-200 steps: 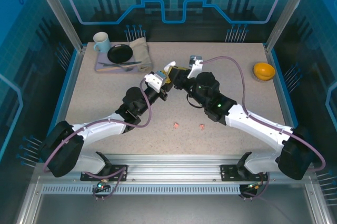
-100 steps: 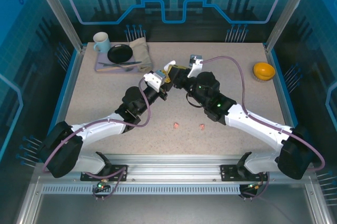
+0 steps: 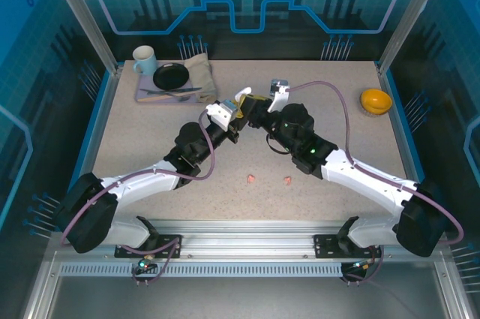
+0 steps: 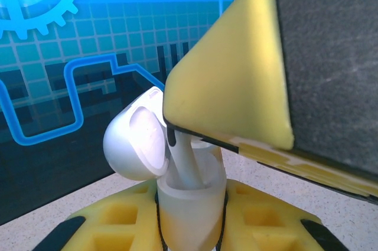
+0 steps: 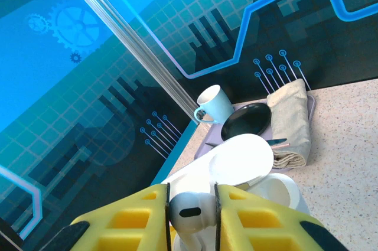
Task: Insert wireless bluetooth earbuds into charging case
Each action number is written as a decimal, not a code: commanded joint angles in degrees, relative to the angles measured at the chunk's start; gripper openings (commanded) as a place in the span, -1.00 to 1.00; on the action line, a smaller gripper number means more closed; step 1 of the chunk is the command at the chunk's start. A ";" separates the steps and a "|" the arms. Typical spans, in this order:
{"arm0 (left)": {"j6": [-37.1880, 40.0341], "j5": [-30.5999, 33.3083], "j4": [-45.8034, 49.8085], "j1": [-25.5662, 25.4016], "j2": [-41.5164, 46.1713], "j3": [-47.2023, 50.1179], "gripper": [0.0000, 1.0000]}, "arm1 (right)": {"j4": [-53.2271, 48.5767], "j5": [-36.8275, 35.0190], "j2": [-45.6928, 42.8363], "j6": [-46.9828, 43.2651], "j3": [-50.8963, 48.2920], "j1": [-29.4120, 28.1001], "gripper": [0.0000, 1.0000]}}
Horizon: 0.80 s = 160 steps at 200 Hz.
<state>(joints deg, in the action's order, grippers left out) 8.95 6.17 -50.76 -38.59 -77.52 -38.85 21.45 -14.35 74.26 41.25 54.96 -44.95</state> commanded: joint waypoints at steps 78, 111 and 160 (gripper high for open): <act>-0.62 -1.77 -2.99 -0.28 2.63 -3.17 -1.00 | -3.85 0.70 -0.28 -0.16 -1.99 1.03 -0.57; -0.44 -1.64 -2.62 -0.33 2.55 -3.36 -1.00 | -4.14 2.35 -0.03 -0.54 -1.70 1.09 -0.57; -0.17 -1.85 -1.83 -0.30 2.72 -3.77 -1.00 | -5.63 4.28 -1.03 -5.25 -1.20 1.10 -0.58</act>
<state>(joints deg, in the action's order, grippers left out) 8.97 5.72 -48.12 -38.59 -77.49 -39.18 19.88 -12.45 74.04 39.57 54.08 -44.07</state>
